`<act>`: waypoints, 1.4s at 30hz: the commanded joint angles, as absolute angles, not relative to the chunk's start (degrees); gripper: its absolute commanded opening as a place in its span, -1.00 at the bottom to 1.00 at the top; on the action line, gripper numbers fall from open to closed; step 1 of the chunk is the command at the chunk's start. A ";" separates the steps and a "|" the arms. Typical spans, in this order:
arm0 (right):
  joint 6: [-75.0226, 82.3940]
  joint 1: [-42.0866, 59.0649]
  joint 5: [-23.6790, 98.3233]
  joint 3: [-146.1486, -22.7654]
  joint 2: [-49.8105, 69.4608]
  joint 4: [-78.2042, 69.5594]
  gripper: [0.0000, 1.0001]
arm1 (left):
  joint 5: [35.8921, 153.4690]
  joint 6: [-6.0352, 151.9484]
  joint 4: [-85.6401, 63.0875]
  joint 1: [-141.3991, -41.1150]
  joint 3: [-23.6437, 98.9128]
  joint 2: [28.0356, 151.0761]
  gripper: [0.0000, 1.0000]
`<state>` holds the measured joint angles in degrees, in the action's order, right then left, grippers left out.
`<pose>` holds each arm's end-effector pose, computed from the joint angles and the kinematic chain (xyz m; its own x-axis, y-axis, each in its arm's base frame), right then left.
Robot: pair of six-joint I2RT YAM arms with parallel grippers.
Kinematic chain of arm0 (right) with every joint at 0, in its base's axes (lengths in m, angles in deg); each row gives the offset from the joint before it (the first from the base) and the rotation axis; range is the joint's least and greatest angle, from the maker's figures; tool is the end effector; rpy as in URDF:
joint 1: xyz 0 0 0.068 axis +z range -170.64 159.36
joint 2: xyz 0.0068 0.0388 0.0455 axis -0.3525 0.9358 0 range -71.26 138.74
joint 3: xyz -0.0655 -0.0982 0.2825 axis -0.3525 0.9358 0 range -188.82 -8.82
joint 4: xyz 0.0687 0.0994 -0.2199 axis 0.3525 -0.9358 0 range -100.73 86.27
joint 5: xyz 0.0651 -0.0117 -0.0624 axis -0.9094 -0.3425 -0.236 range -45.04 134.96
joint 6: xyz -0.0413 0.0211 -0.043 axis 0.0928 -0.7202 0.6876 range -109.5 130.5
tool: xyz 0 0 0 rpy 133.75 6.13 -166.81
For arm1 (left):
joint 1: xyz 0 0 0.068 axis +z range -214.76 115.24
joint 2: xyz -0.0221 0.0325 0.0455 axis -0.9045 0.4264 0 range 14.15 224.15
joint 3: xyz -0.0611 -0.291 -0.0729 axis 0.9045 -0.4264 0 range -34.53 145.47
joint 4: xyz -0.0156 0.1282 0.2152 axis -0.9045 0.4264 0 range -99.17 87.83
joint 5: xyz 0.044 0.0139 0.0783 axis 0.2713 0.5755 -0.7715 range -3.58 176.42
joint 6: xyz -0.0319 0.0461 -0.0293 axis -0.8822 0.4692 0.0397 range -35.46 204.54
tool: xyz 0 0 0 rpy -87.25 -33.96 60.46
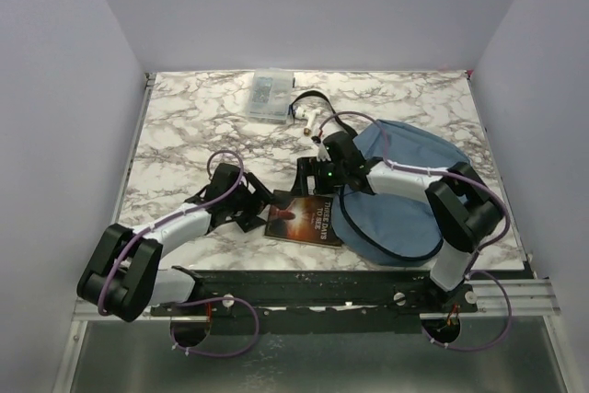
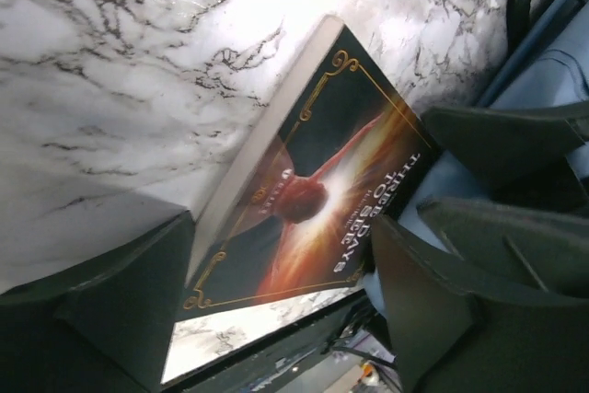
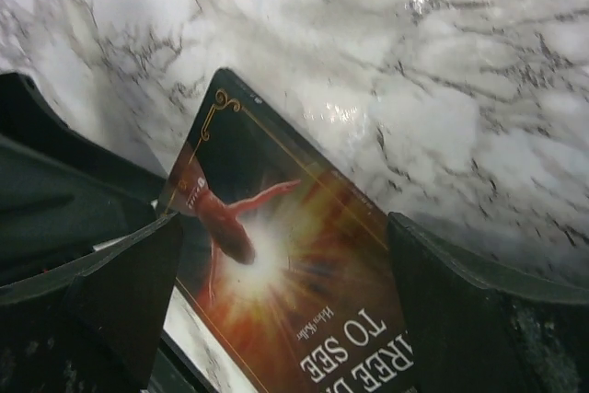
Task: Pack the student bag
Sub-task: Pick up the book from the center of the board.
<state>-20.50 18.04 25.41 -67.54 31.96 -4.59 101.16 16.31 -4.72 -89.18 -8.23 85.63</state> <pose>0.2874 0.2509 0.1976 -0.8741 -0.0780 -0.4795 -0.3760 0.7336 0.5661 0.1870 -0.0985 0.1806 -0.7680 -0.6376 -0.0603 -0.4402 0.5939 -0.6735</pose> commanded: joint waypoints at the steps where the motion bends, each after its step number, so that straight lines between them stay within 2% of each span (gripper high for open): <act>1: -10.83 19.53 31.55 -63.28 25.61 -13.46 0.89 | 104.83 19.69 -4.77 -89.04 -9.47 90.06 0.48; 5: -11.74 23.30 33.32 -58.90 22.82 -12.99 0.89 | 105.56 19.84 -6.83 -89.02 -9.73 89.49 0.18; 9: -13.10 26.55 35.39 -54.78 22.15 -10.73 0.75 | 105.85 20.40 -6.91 -89.05 -8.47 89.30 0.13; 13: -15.32 27.94 36.96 -52.25 24.66 -6.92 0.51 | 103.50 21.09 -2.61 -88.93 -8.26 87.57 0.36; 16: -20.64 27.97 37.06 -52.14 28.74 -0.66 0.50 | 97.11 19.96 4.67 -88.84 -10.01 81.99 0.52; 21: -31.72 28.01 28.88 -57.94 37.51 11.12 0.49 | 89.90 11.74 21.45 -88.66 -11.54 66.85 0.64; 24: -31.85 27.97 26.89 -63.16 39.76 10.03 0.49 | 93.52 3.87 21.34 -88.28 -16.29 57.32 0.82; 27: -27.27 27.88 31.39 -67.58 38.63 3.16 0.54 | 103.24 -2.80 9.57 -88.13 -23.56 52.89 0.90; 30: -20.22 27.31 37.45 -71.24 36.98 -5.59 0.62 | 109.46 -6.32 5.14 -88.14 -25.56 54.10 0.92; 35: -11.99 22.96 39.63 -71.02 34.75 -9.89 0.75 | 109.57 -6.08 3.31 -89.09 -22.83 58.15 0.97; 42: -7.49 18.73 42.33 -75.46 38.67 -13.12 0.81 | 109.47 -4.57 -2.67 -89.19 -17.65 75.68 0.93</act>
